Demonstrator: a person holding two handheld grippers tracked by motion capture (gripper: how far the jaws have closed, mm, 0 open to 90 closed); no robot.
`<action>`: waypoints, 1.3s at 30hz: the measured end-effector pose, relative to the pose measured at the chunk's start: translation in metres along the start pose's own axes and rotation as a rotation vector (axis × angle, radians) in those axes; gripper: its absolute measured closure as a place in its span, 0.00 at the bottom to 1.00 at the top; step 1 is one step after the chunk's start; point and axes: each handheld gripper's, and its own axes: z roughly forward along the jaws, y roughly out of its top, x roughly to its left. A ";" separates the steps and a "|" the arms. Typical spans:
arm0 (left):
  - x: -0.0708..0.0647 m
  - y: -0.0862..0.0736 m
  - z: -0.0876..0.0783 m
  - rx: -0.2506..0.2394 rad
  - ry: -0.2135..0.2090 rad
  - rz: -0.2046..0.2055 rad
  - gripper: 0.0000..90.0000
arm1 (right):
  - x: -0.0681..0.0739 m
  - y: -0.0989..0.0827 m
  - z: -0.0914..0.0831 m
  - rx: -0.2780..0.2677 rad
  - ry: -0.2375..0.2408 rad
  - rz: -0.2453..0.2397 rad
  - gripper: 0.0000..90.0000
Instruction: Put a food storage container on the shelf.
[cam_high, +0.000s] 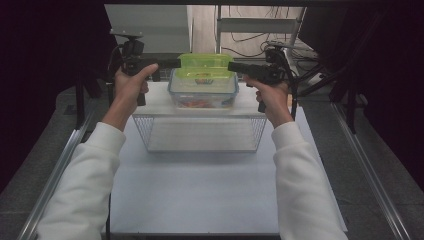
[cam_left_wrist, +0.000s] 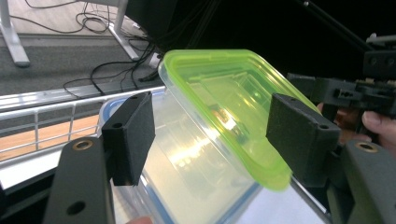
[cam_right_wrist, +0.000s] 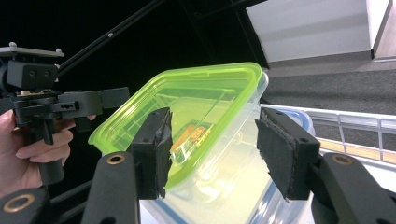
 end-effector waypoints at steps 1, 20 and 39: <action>-0.001 -0.001 -0.002 0.001 -0.003 0.002 0.35 | 0.001 0.000 -0.002 0.000 0.003 -0.006 0.50; -0.015 -0.037 -0.028 0.020 -0.013 0.037 0.32 | 0.009 -0.024 -0.041 0.025 0.043 -0.090 0.45; -0.020 -0.120 -0.042 0.069 -0.103 0.022 0.34 | 0.002 -0.085 -0.074 0.083 0.100 -0.115 0.44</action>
